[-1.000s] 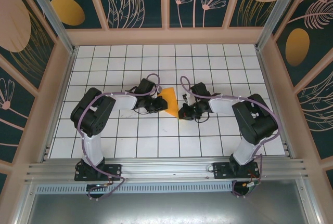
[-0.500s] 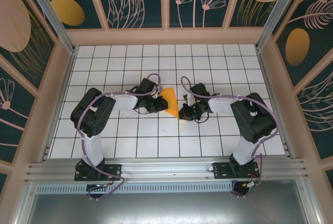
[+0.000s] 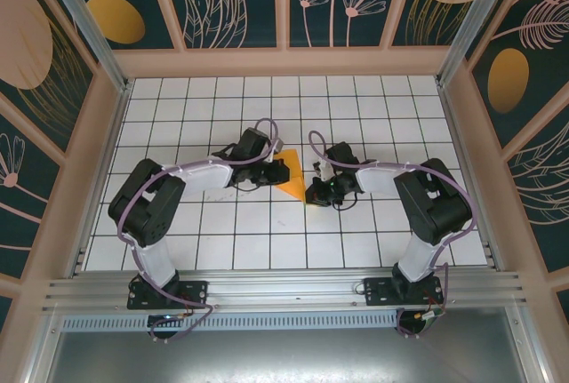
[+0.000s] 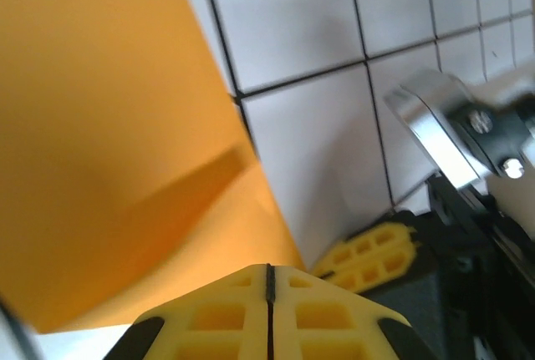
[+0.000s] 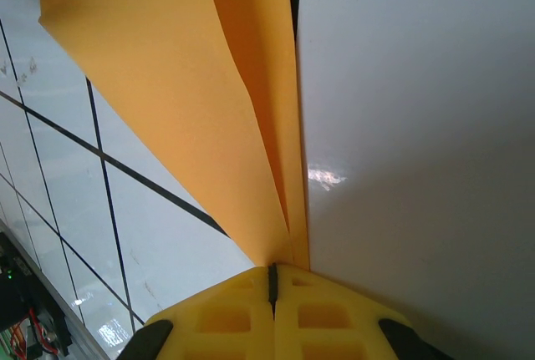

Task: Fold a paper plane with a square sheet of paper (fold left side to right side)
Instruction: Third fold the triangle at the center of the table.

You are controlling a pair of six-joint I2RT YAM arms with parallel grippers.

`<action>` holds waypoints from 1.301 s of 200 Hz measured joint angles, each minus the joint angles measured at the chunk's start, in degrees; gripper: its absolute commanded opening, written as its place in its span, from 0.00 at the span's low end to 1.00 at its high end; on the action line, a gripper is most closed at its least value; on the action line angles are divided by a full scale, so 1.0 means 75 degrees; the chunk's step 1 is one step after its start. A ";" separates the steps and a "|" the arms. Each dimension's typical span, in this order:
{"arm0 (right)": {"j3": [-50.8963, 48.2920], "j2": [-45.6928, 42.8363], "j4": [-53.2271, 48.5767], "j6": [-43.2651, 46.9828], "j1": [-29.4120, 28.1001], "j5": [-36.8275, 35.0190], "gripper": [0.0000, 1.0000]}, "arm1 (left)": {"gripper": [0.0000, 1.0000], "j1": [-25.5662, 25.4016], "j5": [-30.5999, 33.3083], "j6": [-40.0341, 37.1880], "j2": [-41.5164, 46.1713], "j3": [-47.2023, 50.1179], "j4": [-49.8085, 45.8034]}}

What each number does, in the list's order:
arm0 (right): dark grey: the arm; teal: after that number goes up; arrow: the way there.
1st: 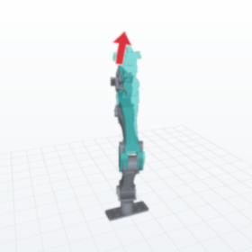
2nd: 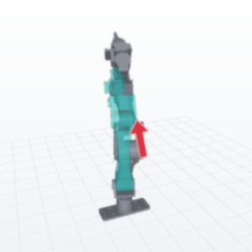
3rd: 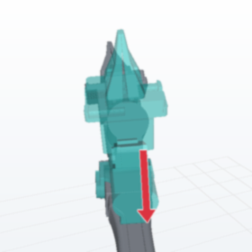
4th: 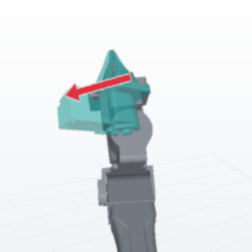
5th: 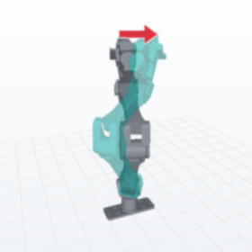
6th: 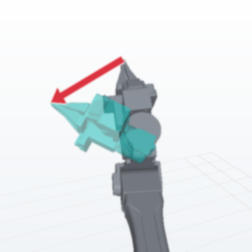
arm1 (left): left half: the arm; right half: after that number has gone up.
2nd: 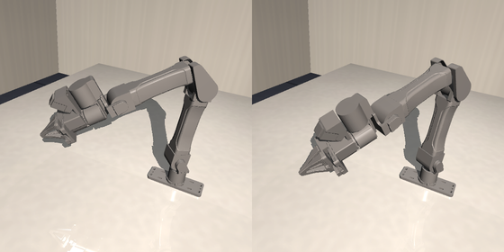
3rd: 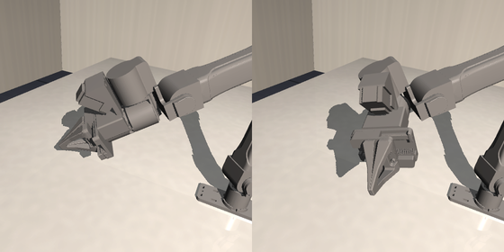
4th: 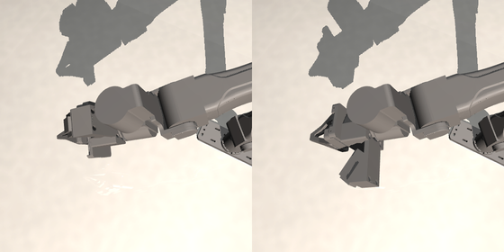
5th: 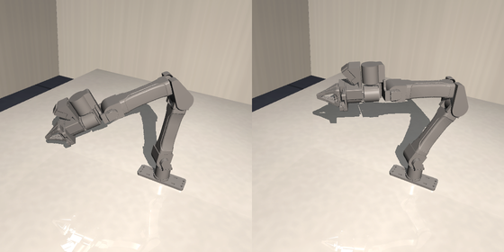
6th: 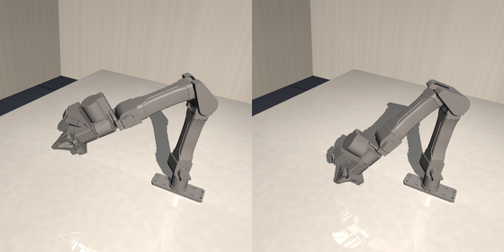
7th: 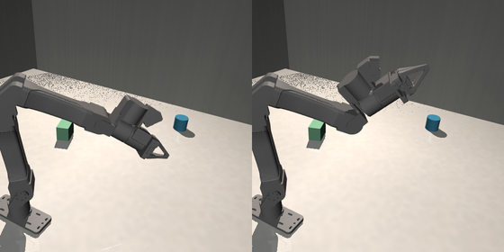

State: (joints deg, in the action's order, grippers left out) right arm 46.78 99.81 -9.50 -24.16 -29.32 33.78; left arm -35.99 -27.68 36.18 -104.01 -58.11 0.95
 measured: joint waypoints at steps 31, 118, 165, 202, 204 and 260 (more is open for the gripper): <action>0.0000 0.0003 -0.0003 0.0032 0.0006 0.0017 0.00 | 0.06 -0.0356 -0.0396 0.0006 -0.0079 0.0105 0.0280; 0.0015 0.0020 -0.0026 0.0029 0.0017 0.0035 0.00 | 0.04 -0.0551 -0.0740 0.0003 -0.0600 0.0105 0.0851; 0.0015 0.0023 -0.0026 0.0035 0.0017 0.0041 0.00 | 0.02 -0.0554 -0.0423 0.0015 -0.0731 0.0169 0.0871; 0.0015 0.0023 -0.0026 0.0035 0.0020 0.0044 0.00 | 0.03 -0.0554 -0.0172 0.0096 -0.0621 0.0358 0.0918; 0.0015 0.0023 -0.0026 0.0035 0.0020 0.0044 0.00 | 0.03 -0.0554 -0.0166 0.0096 -0.0612 0.0364 0.0915; 0.0015 0.0023 -0.0026 0.0035 0.0020 0.0044 0.00 | 0.03 -0.0554 -0.0152 0.0093 -0.0586 0.0364 0.0930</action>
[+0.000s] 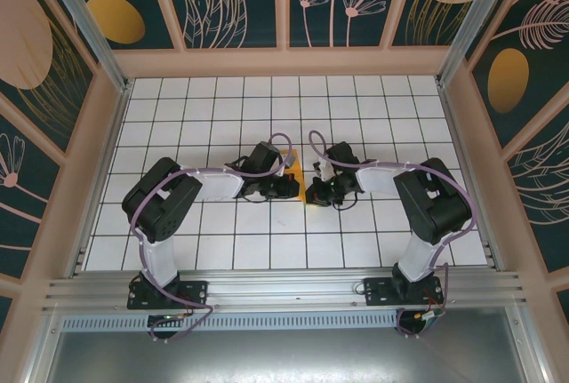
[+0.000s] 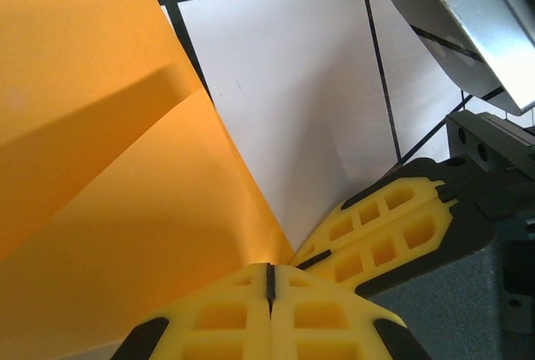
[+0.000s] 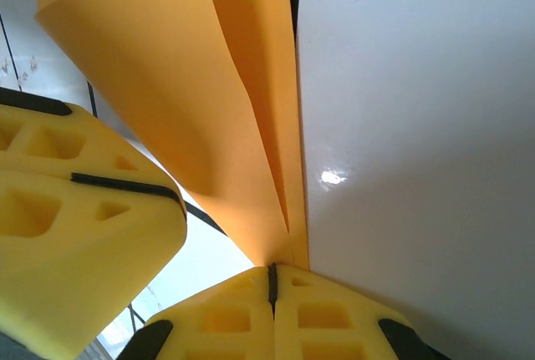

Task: Fold a paper plane with a square sheet of paper (fold left side to right side)
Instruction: Third fold the triangle at the center of the table.

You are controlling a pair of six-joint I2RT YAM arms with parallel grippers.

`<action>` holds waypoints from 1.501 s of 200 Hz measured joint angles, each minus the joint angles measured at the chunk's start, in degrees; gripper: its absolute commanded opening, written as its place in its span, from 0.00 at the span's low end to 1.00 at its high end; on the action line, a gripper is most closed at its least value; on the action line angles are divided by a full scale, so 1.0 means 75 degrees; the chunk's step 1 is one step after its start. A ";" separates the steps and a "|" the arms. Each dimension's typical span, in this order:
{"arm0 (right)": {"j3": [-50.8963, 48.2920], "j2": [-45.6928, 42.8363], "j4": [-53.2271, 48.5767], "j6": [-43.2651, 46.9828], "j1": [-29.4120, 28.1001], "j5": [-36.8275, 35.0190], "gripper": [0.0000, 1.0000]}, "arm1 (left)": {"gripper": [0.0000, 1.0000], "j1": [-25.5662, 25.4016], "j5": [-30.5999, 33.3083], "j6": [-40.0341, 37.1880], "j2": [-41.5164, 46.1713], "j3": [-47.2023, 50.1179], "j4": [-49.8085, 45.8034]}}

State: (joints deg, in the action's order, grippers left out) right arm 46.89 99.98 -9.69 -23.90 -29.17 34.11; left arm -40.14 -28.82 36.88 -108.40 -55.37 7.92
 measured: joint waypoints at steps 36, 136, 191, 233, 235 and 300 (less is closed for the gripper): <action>0.0000 0.0006 0.0000 0.0000 0.0000 0.0000 0.00 | 0.02 0.0000 0.0187 -0.0035 -0.0023 0.0000 -0.0003; 0.0015 0.0006 -0.0050 0.0128 -0.0003 -0.0009 0.00 | 0.02 0.0009 0.0606 -0.0061 -0.0207 0.0000 -0.0003; 0.0015 0.0006 -0.0052 0.0140 -0.0003 -0.0009 0.00 | 0.02 0.0213 0.0609 -0.0099 -0.0181 0.0134 0.0192; 0.0015 0.0006 -0.0052 0.0140 -0.0003 -0.0009 0.00 | 0.02 0.0731 0.0749 -0.0268 -0.0044 0.0326 0.0306; 0.0015 0.0006 -0.0052 0.0140 -0.0003 -0.0009 0.00 | 0.02 0.0752 0.0752 -0.0271 -0.0038 0.0332 0.0312; 0.0015 0.0006 -0.0055 0.0143 -0.0003 -0.0009 0.00 | 0.03 0.1320 0.1061 -0.0586 0.0105 0.0501 0.0431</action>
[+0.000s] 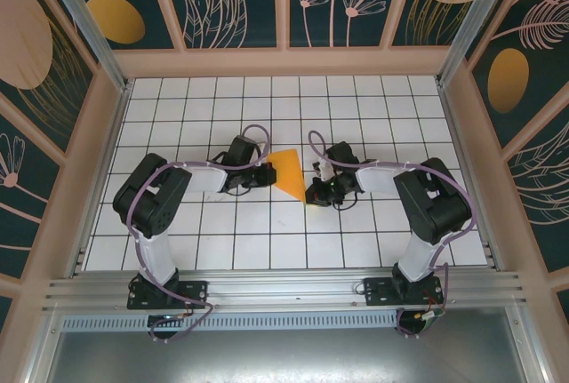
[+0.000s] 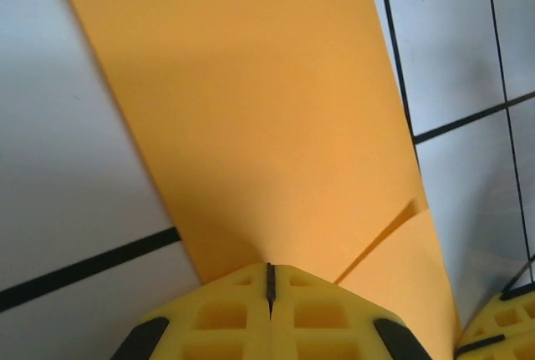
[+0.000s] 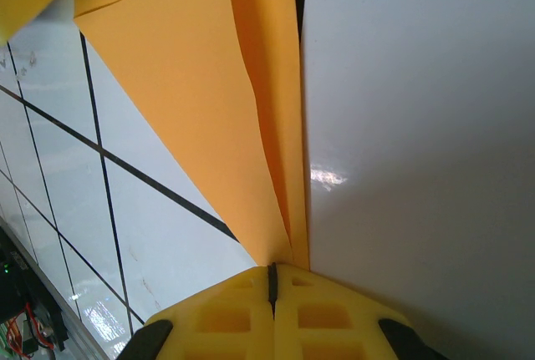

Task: Fold a paper plane with a square sheet of paper (fold left side to right side)
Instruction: Third fold the triangle at the center of the table.

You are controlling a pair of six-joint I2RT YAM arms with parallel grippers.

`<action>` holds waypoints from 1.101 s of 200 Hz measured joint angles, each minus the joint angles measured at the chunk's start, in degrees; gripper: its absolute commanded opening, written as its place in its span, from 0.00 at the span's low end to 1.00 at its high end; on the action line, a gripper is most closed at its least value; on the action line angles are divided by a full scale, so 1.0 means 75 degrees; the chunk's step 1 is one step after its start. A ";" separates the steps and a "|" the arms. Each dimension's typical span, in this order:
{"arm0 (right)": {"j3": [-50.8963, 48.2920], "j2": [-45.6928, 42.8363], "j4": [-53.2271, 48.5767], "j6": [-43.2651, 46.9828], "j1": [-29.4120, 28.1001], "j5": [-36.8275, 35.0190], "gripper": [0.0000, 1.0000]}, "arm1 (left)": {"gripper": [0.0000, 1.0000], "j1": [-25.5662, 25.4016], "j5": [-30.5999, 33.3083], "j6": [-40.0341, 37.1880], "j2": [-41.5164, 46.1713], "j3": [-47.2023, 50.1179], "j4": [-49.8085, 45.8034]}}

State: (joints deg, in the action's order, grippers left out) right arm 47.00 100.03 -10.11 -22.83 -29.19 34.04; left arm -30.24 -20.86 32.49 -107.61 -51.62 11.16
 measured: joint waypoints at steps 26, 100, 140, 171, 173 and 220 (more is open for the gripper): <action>0.0029 0.0015 -0.0035 0.0000 0.0000 0.0000 0.00 | 0.04 0.0189 0.0262 -0.0166 0.0326 0.0052 -0.0169; 0.0085 0.0041 -0.0114 0.0000 0.0000 0.0003 0.00 | 0.05 -0.0545 -0.0595 -0.0187 0.1338 0.0117 0.0064; 0.0085 0.0041 -0.0114 0.0000 0.0000 0.0000 0.00 | 0.05 -0.0956 -0.0807 -0.0108 0.0548 0.0140 0.0114; 0.0108 0.0041 -0.0149 0.0000 0.0000 -0.0012 0.00 | 0.05 -0.0918 -0.0670 -0.0108 0.0166 0.0035 0.0102; 0.0111 0.0041 -0.0152 0.0000 0.0000 -0.0015 0.00 | 0.05 -0.0918 -0.0635 -0.0111 0.0140 0.0020 0.0099; 0.0119 0.0017 -0.0172 -0.0003 -0.0006 -0.0041 0.00 | 0.04 -0.0912 -0.0125 -0.0163 -0.0044 -0.0079 0.0017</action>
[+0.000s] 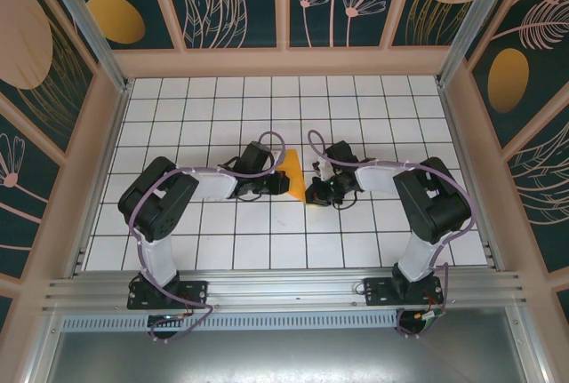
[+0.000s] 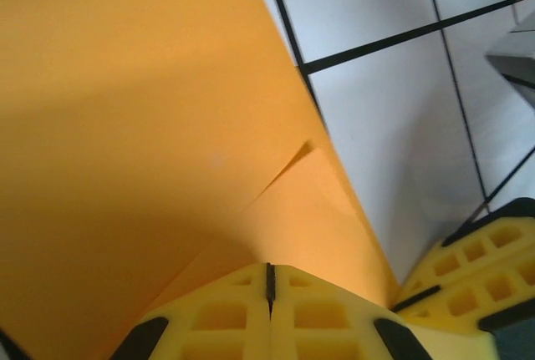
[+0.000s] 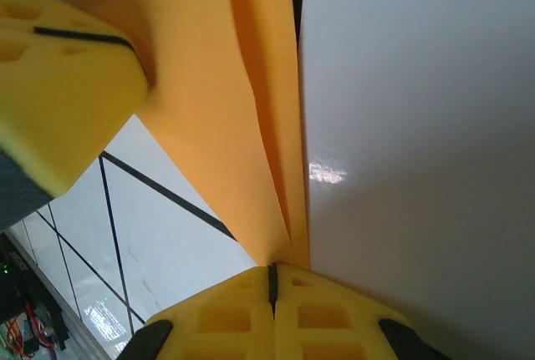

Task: Fold a paper plane with a square sheet of paper (fold left side to right side)
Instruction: Third fold the triangle at the center of the table.

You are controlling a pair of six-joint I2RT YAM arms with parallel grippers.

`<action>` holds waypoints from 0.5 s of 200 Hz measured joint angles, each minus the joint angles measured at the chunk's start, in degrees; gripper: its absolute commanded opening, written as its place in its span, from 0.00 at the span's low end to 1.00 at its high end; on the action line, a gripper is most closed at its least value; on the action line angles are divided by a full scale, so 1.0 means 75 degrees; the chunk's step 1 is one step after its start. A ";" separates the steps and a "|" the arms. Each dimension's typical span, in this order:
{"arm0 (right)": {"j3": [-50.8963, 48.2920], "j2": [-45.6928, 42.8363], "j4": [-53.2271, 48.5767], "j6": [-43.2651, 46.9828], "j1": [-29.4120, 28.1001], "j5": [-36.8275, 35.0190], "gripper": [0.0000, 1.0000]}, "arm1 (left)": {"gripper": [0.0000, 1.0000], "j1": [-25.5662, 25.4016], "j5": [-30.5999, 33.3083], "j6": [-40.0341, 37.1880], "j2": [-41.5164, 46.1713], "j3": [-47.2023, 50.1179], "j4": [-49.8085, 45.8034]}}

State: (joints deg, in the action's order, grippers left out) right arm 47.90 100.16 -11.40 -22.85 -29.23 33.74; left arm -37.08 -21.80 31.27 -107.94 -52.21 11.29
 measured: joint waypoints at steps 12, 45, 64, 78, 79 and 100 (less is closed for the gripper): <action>0.0006 -0.0041 -0.0041 -0.0003 0.0000 -0.0070 0.00 | 0.04 0.0000 0.0047 -0.0023 -0.0032 0.0000 -0.0023; 0.0154 -0.0198 -0.0431 -0.0058 0.0000 -0.0507 0.00 | 0.04 -0.0006 0.0128 -0.0114 -0.0032 0.0000 -0.0032; 0.0291 -0.0297 -0.0545 -0.0187 -0.0023 -0.0586 0.00 | 0.04 -0.0009 0.0146 -0.0143 -0.0032 0.0000 -0.0038; 0.0428 -0.0312 -0.0513 -0.0306 -0.0114 -0.0577 0.00 | 0.04 -0.0009 0.0146 -0.0143 -0.0032 0.0000 -0.0038; 0.0437 -0.0312 -0.0507 -0.0318 -0.0119 -0.0574 0.00 | 0.04 -0.0009 0.0146 -0.0143 -0.0032 0.0000 -0.0038; 0.0589 -0.0280 -0.0373 -0.0498 -0.0323 -0.0536 0.00 | 0.04 -0.0009 0.0146 -0.0146 -0.0032 0.0000 -0.0041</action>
State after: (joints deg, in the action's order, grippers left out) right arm 52.31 98.06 -14.20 -26.59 -31.66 29.71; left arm -37.15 -20.71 30.17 -108.18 -52.21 10.98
